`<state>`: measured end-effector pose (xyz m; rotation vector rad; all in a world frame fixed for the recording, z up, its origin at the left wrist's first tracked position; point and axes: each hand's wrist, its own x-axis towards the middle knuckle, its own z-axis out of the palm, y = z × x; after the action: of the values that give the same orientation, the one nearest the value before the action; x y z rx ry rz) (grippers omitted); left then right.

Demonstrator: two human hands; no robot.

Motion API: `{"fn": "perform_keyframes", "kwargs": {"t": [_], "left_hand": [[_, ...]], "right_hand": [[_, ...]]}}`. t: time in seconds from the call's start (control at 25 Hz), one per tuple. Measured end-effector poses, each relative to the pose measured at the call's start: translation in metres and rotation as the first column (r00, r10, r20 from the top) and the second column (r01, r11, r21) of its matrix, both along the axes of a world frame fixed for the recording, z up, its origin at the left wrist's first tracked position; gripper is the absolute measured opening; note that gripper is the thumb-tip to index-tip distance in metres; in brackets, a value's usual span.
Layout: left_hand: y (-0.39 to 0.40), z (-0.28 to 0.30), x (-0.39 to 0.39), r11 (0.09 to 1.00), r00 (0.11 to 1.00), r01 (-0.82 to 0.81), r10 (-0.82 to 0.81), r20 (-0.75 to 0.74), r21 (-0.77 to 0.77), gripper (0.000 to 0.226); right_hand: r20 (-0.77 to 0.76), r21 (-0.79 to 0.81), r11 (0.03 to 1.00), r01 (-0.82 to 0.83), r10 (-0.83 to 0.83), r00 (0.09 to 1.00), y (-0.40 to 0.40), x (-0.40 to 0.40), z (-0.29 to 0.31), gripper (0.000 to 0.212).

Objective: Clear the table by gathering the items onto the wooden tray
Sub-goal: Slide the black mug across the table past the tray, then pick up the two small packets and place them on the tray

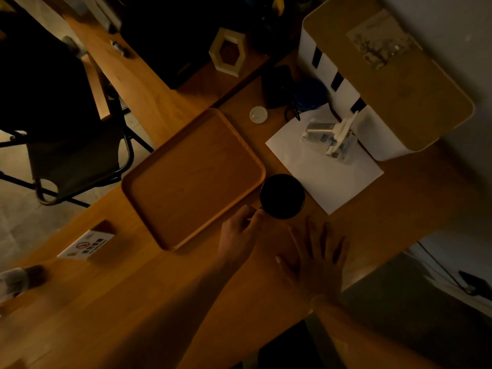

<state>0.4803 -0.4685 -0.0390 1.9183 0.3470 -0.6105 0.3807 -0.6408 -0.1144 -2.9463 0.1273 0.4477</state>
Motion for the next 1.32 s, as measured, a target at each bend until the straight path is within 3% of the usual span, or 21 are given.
{"fn": "perform_keyframes", "kwargs": {"t": [0.12, 0.36, 0.56, 0.64, 0.72, 0.8, 1.0, 1.12, 1.32], "left_hand": [[-0.002, 0.0, -0.002, 0.999, 0.999, 0.023, -0.024, 0.032, 0.032, 0.022], [0.004, -0.005, -0.021, 1.0, 0.997, -0.021, 0.02, 0.07, 0.01, 0.046], [0.04, -0.008, -0.054, 0.973, 0.994, 0.081, -0.095, 0.055, 0.214, 0.034], [0.061, -0.007, -0.072, 0.917, 0.976, 0.214, -0.21, -0.05, 0.335, 0.033], [0.087, -0.005, -0.093, 0.774, 0.92, 0.387, -0.358, -0.159, 0.502, 0.032], [0.107, 0.001, -0.112, 0.663, 0.866, 0.496, -0.428, -0.26, 0.56, 0.035], [0.153, 0.022, -0.155, 0.578, 0.756, 0.655, -0.5, -0.422, 0.488, 0.041], [0.19, 0.035, -0.18, 0.572, 0.7, 0.71, -0.513, -0.497, 0.411, 0.04], [0.268, 0.056, -0.229, 0.577, 0.701, 0.709, -0.514, -0.494, 0.405, 0.04]], "right_hand": [[0.0, -0.006, 1.0, -0.001, 0.001, 1.0, 0.0, 0.001, -0.001, 0.085], [-0.003, -0.023, 1.0, -0.012, 0.012, 1.0, 0.0, 0.0, 0.001, 0.086], [-0.087, -0.071, 0.995, -0.064, 0.058, 0.995, 0.003, 0.005, 0.015, 0.085], [-0.131, -0.083, 0.994, -0.073, 0.062, 0.989, 0.006, 0.01, 0.022, 0.083], [-0.158, -0.079, 0.994, -0.079, 0.066, 0.985, 0.012, 0.017, 0.032, 0.075], [-0.2, -0.077, 0.987, -0.138, 0.12, 0.972, 0.022, 0.019, 0.044, 0.066], [-0.349, 0.072, 0.942, -0.328, 0.332, 0.876, 0.083, -0.001, 0.066, 0.052], [-0.432, 0.136, 0.864, -0.484, 0.491, 0.756, 0.126, -0.019, 0.08, 0.047], [-0.521, 0.168, 0.777, -0.607, 0.592, 0.615, 0.208, -0.041, 0.103, 0.04]]}}
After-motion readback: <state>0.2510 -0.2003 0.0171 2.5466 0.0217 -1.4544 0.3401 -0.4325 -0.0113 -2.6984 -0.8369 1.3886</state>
